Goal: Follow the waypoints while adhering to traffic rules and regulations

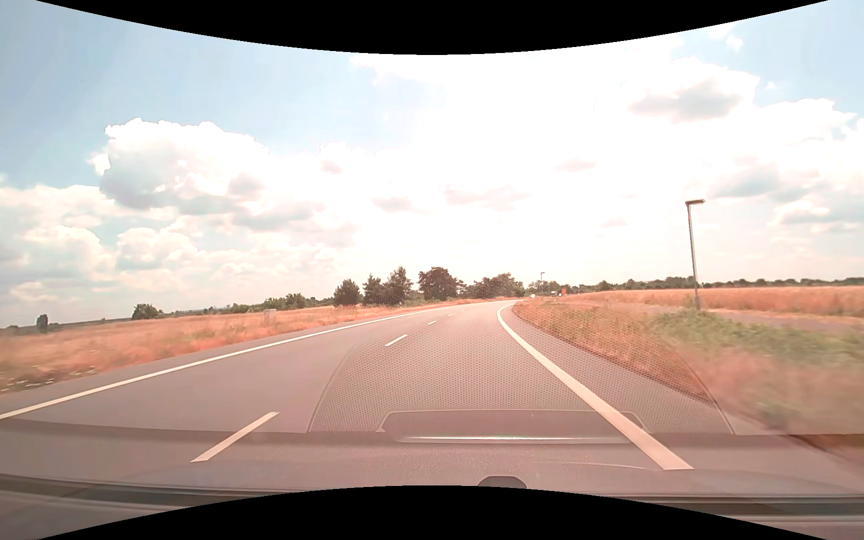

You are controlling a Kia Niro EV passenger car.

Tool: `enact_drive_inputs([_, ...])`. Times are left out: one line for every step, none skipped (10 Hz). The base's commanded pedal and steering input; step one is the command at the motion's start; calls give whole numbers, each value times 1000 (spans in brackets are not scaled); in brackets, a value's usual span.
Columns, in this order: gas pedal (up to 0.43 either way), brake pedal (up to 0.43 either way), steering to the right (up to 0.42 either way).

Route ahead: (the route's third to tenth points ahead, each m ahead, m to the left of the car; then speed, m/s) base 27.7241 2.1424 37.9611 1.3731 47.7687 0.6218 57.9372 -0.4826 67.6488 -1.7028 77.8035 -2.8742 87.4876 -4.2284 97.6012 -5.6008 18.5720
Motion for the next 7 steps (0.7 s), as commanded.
enact_drive_inputs([47, 0, 4])
enact_drive_inputs([47, 0, 4])
enact_drive_inputs([47, 0, 5])
enact_drive_inputs([47, 0, 5])
enact_drive_inputs([47, 0, 4])
enact_drive_inputs([47, 0, 5])
enact_drive_inputs([47, 0, 5])
